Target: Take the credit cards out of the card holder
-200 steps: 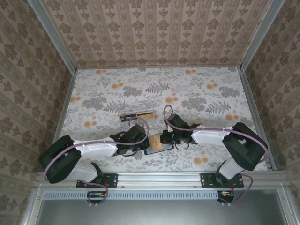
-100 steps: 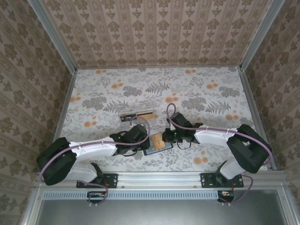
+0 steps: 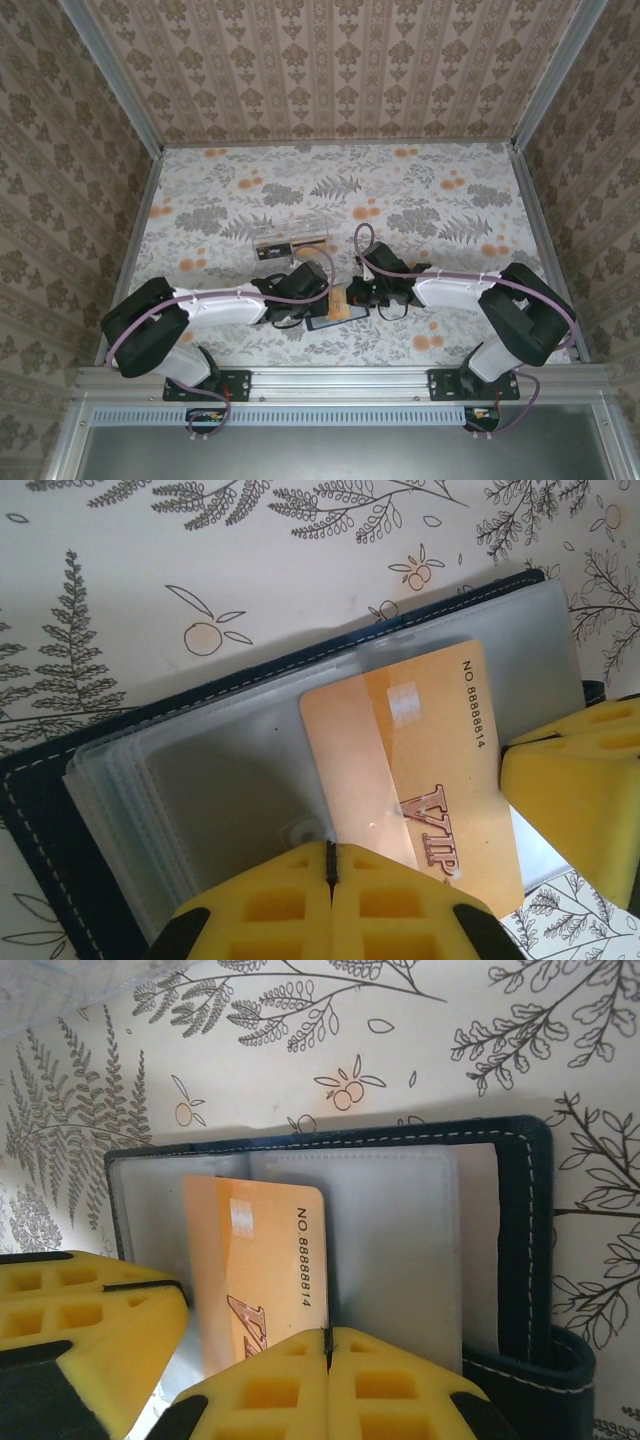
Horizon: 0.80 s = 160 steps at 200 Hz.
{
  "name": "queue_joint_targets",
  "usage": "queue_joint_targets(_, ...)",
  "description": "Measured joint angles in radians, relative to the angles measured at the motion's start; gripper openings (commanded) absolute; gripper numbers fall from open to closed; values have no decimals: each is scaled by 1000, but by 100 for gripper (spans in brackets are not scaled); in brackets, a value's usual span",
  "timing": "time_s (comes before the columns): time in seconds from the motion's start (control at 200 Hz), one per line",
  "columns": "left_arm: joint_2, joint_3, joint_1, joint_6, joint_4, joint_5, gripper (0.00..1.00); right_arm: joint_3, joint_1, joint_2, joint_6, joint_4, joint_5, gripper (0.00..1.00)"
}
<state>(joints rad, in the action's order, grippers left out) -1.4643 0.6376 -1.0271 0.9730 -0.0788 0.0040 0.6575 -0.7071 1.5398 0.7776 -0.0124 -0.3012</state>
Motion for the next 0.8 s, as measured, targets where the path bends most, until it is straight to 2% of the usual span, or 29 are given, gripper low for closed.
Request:
queue_joint_targets(0.055,-3,2,0,0,0,0,0,-2,0,8,0,11,-5,14)
queue_joint_targets(0.195,-3,4,0,0,-3,0,0,-8,0,24,4,37,-26,22)
queue_joint_targets(0.375,-7,5,-3,0,-1,0,0,-11,0,34,10,71,-51,22)
queue_joint_targets(0.43,-7,5,-6,0,0,-1,0,-12,0,36,12,79,-57,21)
queue_joint_targets(0.54,-8,5,-8,0,0,-1,0,-13,1,39,16,87,-66,8)
queue_joint_targets(0.675,-7,5,-8,0,-3,-4,0,-19,14,32,23,96,-77,0)
queue_joint_targets(0.8,-6,5,-8,0,-3,-4,0,-44,36,-11,21,96,-78,0)
